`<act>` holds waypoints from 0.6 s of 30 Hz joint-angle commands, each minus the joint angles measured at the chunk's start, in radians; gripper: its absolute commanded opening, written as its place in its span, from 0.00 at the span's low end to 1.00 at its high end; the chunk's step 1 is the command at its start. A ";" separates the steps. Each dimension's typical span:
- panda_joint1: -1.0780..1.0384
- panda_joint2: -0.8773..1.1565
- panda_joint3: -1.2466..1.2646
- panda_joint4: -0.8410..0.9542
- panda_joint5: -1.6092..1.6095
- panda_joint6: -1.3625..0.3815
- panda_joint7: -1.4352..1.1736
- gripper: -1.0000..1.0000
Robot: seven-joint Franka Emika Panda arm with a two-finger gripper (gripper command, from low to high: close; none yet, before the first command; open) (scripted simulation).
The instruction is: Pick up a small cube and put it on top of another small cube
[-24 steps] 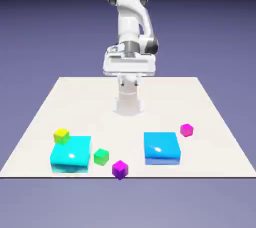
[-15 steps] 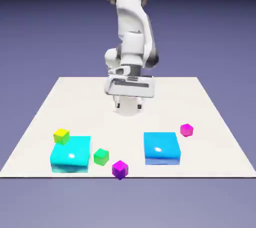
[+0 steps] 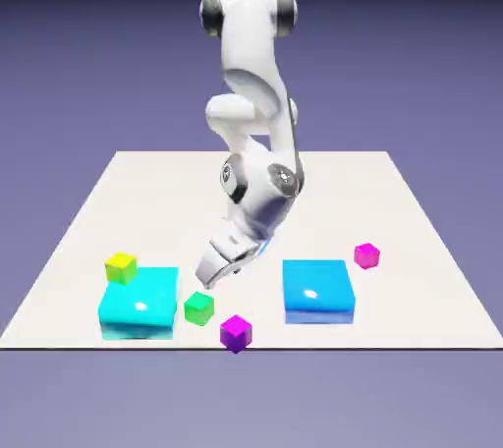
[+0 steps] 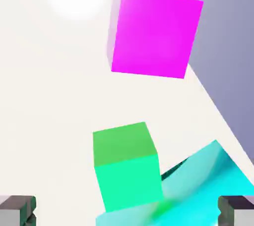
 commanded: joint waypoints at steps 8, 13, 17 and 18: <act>-0.028 0.194 -0.049 0.041 -0.152 0.056 0.036 0.00; -0.029 0.074 0.010 0.047 -0.075 -0.062 -0.059 0.00; -0.088 0.070 0.016 0.158 -0.138 -0.151 -0.202 0.00; -0.091 0.056 -0.017 0.171 -0.095 -0.179 -0.202 0.00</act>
